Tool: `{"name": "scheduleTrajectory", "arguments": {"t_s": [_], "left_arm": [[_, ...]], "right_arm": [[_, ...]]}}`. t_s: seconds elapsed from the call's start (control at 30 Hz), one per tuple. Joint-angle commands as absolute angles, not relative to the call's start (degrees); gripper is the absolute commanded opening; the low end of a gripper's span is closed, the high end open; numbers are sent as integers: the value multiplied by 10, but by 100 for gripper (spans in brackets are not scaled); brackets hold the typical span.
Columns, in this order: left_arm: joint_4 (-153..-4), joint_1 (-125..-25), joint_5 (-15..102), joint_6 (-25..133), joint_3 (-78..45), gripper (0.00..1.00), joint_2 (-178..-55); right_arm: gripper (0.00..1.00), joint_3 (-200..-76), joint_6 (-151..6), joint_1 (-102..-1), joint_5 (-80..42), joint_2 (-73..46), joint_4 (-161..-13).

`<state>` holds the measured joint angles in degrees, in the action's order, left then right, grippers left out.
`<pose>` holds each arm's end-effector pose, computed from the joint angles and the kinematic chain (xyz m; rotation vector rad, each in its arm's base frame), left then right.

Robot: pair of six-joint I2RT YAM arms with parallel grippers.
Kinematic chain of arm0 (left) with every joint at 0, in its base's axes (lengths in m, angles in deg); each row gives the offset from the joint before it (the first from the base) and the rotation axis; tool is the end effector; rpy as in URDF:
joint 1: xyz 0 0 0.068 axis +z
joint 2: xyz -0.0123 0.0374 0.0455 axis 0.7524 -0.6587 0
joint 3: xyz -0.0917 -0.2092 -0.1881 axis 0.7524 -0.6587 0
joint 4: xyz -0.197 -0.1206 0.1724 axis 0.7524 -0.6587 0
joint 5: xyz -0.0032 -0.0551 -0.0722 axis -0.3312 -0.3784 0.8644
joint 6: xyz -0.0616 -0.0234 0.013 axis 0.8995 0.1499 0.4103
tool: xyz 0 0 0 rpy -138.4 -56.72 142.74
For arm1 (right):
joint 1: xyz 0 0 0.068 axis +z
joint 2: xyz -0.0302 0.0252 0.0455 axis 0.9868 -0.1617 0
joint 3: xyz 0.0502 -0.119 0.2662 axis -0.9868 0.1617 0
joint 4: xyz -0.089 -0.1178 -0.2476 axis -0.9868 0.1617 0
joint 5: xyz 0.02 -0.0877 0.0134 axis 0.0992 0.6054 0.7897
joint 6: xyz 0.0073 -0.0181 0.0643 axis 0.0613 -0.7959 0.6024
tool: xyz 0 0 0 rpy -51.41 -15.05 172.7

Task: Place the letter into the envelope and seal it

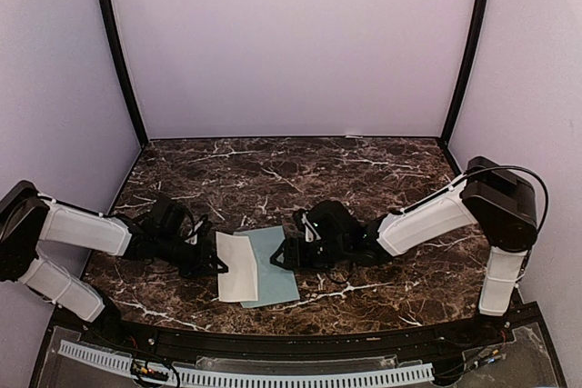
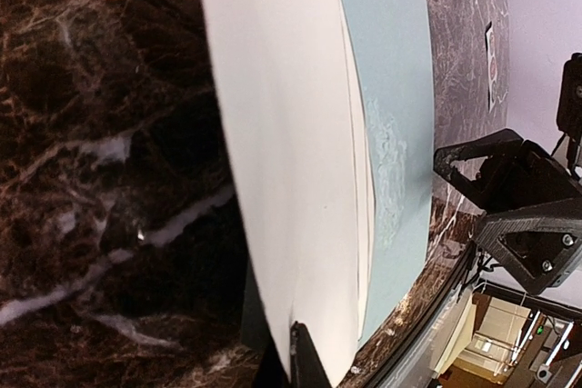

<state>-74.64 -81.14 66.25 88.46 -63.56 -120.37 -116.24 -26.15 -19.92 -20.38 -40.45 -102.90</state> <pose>0.2012 -0.1601 0.1198 -0.0461 2.6668 -1.2068 0.1954 0.3672 0.1195 -0.2687 2.5445 1.1347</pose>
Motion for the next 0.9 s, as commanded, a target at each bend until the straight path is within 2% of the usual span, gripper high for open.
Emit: {"name": "scheduleTrajectory", "arguments": {"t_s": [0.0,0.53,0.87], "left_arm": [[-740,-807,674,881,-645,0,-1222],[-666,-807,702,880,-647,0,-1255],[-618,-807,715,895,-647,0,-1275]], "right_arm": [[68,-1171,-262,-194,-214,-422,-1029],[67,-1154,-265,-193,-232,-414,-1064],[61,-1155,-268,-193,-243,-418,-1074]]}}
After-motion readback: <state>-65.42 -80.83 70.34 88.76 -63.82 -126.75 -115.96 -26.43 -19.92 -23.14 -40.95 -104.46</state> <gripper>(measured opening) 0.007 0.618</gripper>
